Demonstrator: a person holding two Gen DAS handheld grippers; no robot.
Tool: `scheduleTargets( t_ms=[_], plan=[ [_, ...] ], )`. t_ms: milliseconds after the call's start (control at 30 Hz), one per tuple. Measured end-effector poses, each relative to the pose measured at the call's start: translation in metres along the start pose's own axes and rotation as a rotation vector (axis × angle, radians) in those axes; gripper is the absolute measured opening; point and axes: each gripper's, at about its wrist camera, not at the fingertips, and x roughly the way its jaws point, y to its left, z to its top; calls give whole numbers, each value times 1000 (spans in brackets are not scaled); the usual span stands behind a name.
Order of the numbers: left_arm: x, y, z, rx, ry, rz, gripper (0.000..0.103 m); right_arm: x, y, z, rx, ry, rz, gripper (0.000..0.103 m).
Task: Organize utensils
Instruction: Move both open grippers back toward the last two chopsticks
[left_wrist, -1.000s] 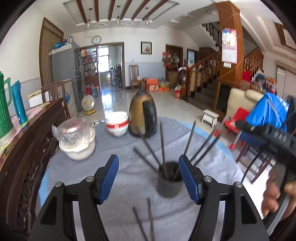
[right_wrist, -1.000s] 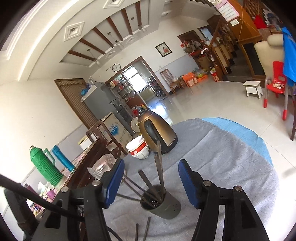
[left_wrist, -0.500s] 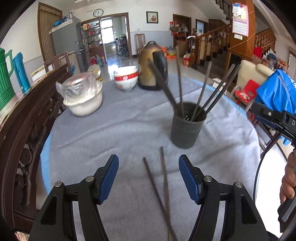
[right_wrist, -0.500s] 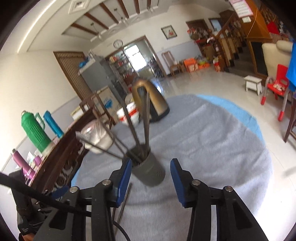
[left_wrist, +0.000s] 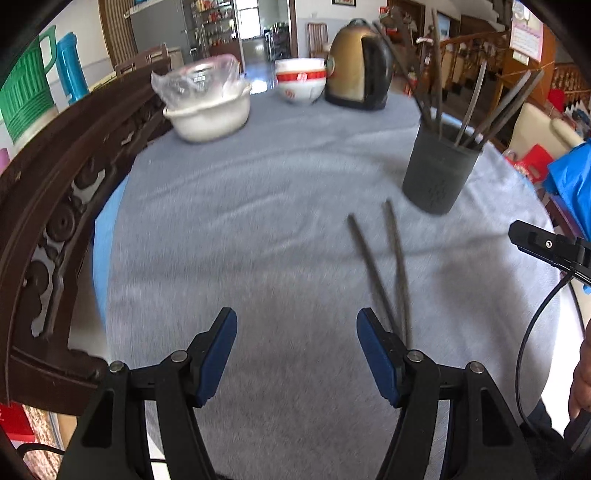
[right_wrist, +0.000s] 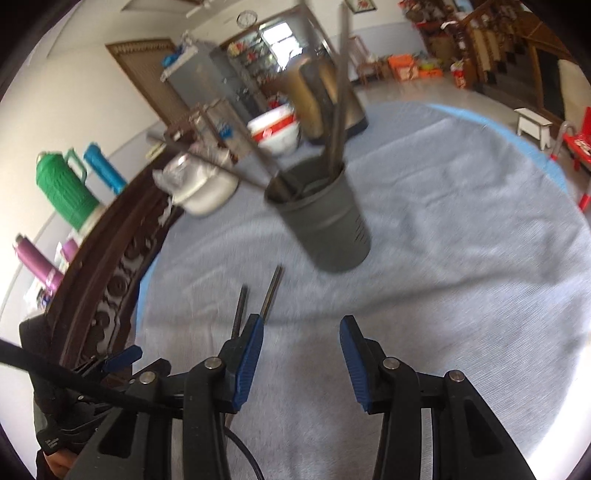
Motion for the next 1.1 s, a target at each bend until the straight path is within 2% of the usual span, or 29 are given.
scheduleTargets(
  t_ms=[233, 267, 500, 800, 967, 1100],
  plan=[
    [6, 8, -4, -26, 18, 31, 68, 29, 17, -4, -21, 97, -20, 46],
    [8, 11, -5, -36, 23, 34, 68, 34, 20, -3, -30, 110, -30, 39],
    [14, 19, -12, -55, 43, 32, 68, 73, 37, 7, -34, 202, -42, 28],
    [11, 37, -16, -98, 42, 20, 68, 101, 53, 1, -20, 309, -52, 27],
    [13, 38, -16, -104, 46, 7, 68, 110, 57, -3, -11, 334, -66, 27],
    [12, 38, -16, -104, 46, 1, 68, 118, 61, -9, -27, 353, -84, 19]
  ],
)
